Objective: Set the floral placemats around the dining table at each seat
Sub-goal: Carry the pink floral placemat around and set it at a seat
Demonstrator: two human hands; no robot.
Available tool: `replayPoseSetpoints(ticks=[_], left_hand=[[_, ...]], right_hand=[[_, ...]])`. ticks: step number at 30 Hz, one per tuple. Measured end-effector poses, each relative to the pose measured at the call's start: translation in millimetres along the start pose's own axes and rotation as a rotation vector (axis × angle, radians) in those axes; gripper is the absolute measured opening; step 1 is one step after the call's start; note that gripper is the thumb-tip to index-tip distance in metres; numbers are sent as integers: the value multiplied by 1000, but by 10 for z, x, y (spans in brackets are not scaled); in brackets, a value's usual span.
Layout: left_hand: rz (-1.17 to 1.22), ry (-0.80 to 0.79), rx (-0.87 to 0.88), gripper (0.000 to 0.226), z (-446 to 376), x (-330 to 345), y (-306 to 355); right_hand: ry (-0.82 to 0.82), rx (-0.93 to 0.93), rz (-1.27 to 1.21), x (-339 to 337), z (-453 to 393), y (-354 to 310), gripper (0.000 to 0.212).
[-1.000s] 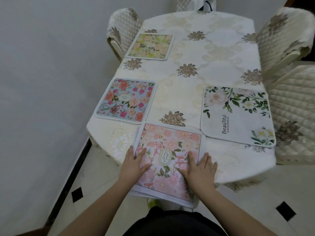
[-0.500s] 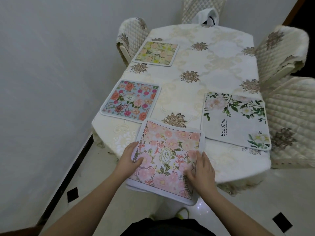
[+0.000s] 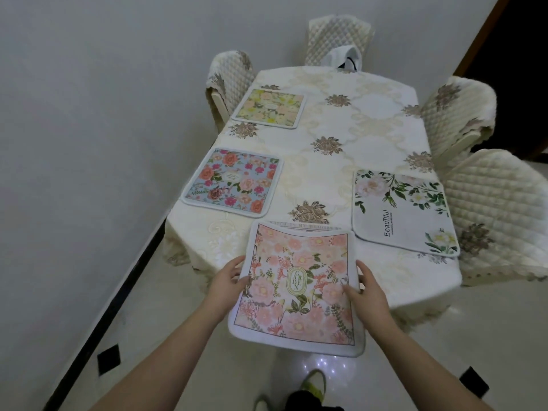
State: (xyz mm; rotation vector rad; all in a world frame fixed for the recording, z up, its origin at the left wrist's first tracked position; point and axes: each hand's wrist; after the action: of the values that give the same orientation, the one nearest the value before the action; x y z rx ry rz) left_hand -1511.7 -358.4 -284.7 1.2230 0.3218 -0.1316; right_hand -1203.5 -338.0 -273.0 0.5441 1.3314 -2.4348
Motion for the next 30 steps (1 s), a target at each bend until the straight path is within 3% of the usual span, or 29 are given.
replayPoseSetpoints(ticks=[13,30], left_hand=[[110,-69,154,47,235,-183,279],[50,-225,253,49,659,713,750]], right_hand=[[163,-79,-200,-245,722,-23,59],[368,-19,-285,-950,1335,662,55]])
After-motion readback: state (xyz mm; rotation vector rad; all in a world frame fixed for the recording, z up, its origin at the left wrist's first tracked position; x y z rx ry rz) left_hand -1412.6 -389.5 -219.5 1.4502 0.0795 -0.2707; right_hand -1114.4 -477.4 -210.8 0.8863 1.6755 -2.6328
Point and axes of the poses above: each hand's wrist, its own z-axis away from the middle knuckle, its own x-axis out of the palm, y = z × x, and after that the axes turned 8 degrees about x, right-handed
